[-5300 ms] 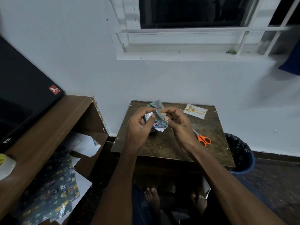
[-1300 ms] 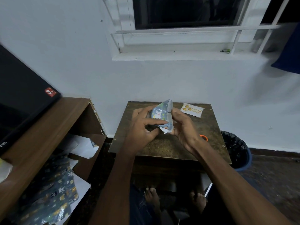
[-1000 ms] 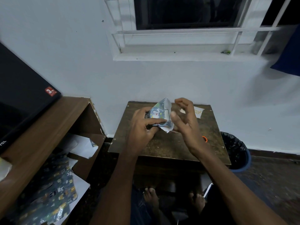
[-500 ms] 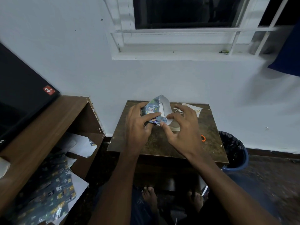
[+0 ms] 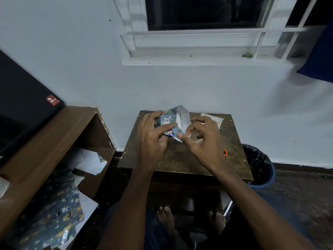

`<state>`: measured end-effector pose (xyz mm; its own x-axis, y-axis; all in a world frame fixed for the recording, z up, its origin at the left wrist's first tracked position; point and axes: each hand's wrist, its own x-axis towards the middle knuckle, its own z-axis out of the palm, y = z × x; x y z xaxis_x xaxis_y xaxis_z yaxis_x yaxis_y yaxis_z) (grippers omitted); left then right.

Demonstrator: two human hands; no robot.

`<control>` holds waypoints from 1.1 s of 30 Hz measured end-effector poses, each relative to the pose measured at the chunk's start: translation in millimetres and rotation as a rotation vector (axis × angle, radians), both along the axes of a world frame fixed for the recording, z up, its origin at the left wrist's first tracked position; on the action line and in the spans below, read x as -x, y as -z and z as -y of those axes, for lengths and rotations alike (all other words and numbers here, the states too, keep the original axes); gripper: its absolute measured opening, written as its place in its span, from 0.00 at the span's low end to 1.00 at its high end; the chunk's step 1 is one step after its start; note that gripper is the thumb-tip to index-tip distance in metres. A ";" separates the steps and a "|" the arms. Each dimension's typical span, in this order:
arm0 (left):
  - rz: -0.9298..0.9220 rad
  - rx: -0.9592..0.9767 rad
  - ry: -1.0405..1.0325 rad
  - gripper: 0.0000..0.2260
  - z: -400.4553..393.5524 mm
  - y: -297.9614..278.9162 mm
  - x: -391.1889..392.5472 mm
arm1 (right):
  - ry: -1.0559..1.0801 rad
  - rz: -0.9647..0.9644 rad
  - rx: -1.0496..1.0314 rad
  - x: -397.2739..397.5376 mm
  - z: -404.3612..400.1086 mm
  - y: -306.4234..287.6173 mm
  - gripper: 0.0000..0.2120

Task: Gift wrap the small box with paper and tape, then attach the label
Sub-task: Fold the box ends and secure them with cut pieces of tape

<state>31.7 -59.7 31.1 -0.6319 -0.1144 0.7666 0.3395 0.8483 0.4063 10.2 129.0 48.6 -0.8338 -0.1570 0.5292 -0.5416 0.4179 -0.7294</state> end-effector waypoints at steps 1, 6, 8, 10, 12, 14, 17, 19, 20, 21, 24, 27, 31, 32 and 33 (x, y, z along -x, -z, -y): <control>0.001 -0.002 -0.003 0.23 0.0 -0.3 -0.6 | -0.014 -0.009 -0.021 -0.7 -0.9 0.0 0.08; 0.004 -0.011 -0.001 0.24 1.9 -1.6 -1.2 | -0.058 0.001 -0.018 -2.3 0.3 2.8 0.03; 0.014 -0.022 0.014 0.25 0.1 -1.4 -1.6 | -0.043 0.064 0.097 -4.7 2.9 -1.6 0.05; 0.028 -0.048 0.038 0.24 -2.2 -1.8 -2.4 | -0.043 0.156 0.245 -7.2 4.1 -5.4 0.08; 0.049 -0.063 0.072 0.23 -3.8 -1.8 -2.7 | -0.059 0.213 0.330 -8.0 4.0 -6.2 0.10; 0.077 -0.062 0.105 0.20 -4.7 -1.6 -2.3 | -0.079 0.263 0.389 -7.7 3.5 -4.4 0.10; 0.111 -0.073 0.129 0.18 -6.6 -1.5 -1.8 | -0.101 0.334 0.480 -6.2 6.5 1.7 0.11; 0.118 -0.068 0.127 0.17 -6.0 -1.3 -2.0 | -0.120 0.359 0.527 -6.9 10.0 4.2 0.15; 0.117 -0.058 0.125 0.17 -5.4 -1.2 -2.3 | -0.110 0.386 0.542 -7.2 11.9 4.3 0.18; 0.113 -0.042 0.124 0.16 -4.7 -0.6 -2.3 | -0.088 0.415 0.547 -7.7 13.5 3.5 0.21; 0.109 0.019 0.110 0.18 -3.6 0.1 -1.5 | -0.073 0.525 0.593 -9.2 17.7 1.0 0.26; 0.113 0.116 0.111 0.17 -1.4 -1.2 -0.5 | -0.137 0.659 0.672 -11.6 17.0 -3.3 0.25; 0.101 0.219 0.119 0.15 -0.5 -3.3 0.1 | -0.165 0.754 0.795 -14.2 15.6 -10.0 0.26; 0.099 0.230 0.119 0.15 -2.2 -3.3 0.3 | -0.142 0.775 0.819 -13.2 15.2 -9.4 0.26; 0.095 0.238 0.115 0.16 -4.3 -3.4 0.3 | -0.124 0.806 0.834 -12.3 14.4 -8.8 0.25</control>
<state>31.4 -55.4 34.4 -0.7006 0.1385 0.6999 0.4093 0.8816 0.2352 22.5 114.6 57.4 -0.9790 -0.1142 -0.1689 0.2000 -0.3769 -0.9044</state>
